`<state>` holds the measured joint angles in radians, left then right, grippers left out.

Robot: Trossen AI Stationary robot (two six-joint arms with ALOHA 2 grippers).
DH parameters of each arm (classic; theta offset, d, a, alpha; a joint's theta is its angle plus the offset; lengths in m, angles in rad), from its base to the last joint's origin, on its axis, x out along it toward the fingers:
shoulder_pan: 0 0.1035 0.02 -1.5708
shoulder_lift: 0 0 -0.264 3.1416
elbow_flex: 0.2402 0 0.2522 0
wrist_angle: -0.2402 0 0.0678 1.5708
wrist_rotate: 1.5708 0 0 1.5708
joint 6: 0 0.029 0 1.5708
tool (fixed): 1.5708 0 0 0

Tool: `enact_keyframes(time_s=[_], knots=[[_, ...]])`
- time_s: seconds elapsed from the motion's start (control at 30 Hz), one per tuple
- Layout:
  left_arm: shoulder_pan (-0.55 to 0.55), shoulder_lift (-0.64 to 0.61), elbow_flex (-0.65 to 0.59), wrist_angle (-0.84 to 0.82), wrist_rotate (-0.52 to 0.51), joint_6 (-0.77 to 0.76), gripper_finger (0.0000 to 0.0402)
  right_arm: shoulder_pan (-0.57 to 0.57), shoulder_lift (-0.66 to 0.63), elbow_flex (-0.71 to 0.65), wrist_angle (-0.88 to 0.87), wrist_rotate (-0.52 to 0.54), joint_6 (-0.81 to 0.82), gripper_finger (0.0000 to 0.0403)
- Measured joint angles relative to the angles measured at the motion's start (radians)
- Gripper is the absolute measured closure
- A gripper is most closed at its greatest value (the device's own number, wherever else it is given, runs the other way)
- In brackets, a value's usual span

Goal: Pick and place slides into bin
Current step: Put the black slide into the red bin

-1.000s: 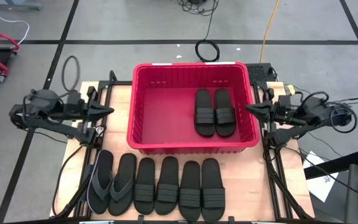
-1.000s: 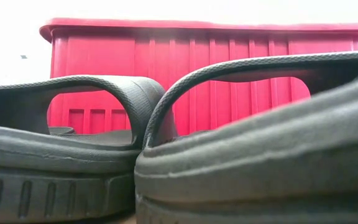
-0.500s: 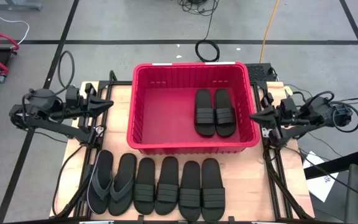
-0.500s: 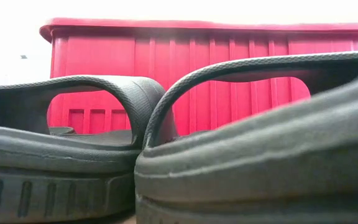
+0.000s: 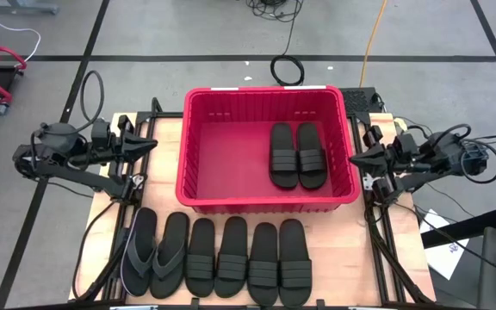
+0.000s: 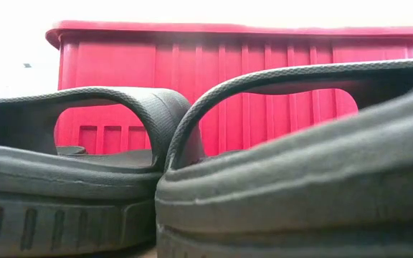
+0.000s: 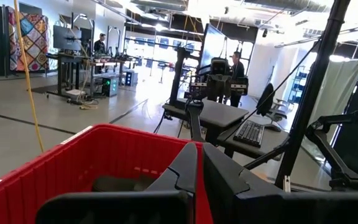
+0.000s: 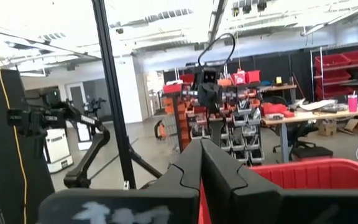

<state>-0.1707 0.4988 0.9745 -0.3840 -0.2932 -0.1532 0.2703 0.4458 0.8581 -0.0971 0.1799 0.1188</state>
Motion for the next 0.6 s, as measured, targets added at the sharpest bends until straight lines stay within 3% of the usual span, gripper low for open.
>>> enact_keyframes(time_s=[0.6], knots=[[0.000, 0.000, 0.000, 0.000, 0.000, 0.000, 0.0380, 0.000, 0.009, 0.000, 0.049, 0.009, -0.011, 0.0403]])
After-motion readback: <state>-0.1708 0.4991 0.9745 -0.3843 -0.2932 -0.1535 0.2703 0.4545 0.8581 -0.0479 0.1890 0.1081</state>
